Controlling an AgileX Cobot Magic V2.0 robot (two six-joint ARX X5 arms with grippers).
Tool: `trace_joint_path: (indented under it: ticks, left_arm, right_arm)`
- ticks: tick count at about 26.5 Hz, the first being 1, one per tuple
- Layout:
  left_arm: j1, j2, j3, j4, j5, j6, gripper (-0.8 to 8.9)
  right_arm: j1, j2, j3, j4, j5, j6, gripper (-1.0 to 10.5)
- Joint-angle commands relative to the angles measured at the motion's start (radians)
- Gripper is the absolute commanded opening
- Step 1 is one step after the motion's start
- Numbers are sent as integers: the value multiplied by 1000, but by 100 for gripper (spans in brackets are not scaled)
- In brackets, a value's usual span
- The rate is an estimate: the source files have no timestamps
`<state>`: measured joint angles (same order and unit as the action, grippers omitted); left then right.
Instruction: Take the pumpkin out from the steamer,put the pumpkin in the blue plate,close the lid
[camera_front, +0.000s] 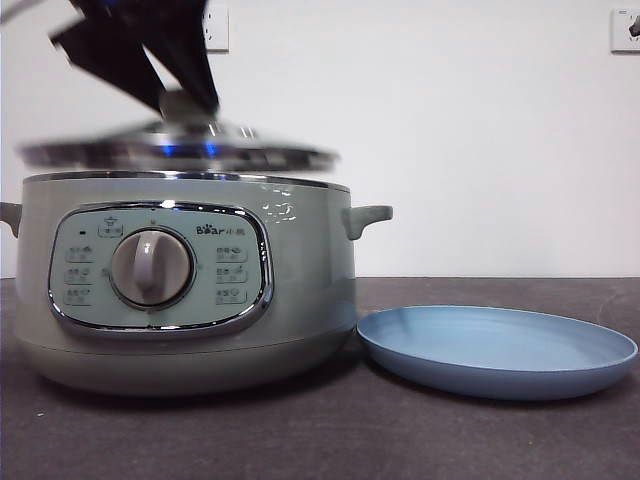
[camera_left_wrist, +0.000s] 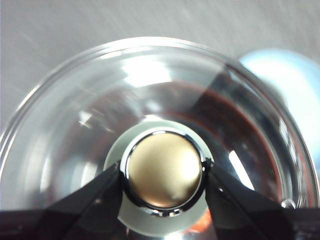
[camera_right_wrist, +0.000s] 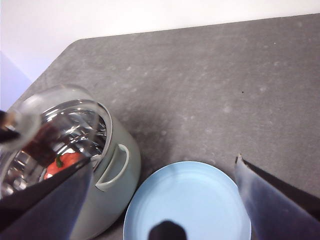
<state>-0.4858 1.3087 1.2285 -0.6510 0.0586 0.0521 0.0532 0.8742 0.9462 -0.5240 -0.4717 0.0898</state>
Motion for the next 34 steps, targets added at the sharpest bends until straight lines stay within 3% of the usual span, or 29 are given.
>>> trace_joint_path:
  ticks: [1, 5, 12, 21, 23, 31, 34]
  left_arm:
    - [1, -95, 5, 53, -33, 0, -8]
    - [1, -200, 5, 38, -82, 0, -8]
    - [1, -393, 5, -6, -209, 0, -8]
    - [1, -568, 5, -103, -437, 2, -8]
    - [1, -596, 5, -126, -472, 2, -8]
    - [1, -651, 5, -191, -532, 2, -8]
    - [1, -650, 5, -211, -531, 2, -8]
  right_arm:
    - [3, 1, 1, 5, -1, 7, 473]
    - [10, 10, 1, 19, -28, 7, 472]
    - [76, 94, 1, 103, -252, 7, 473]
    - [331, 338, 129, 120, -248, 25, 602]
    - [387, 402, 193, 86, -209, 6, 602]
    - [590, 671, 523, -173, 84, -147, 602]
    - [673, 829, 719, -331, 240, -209, 602]
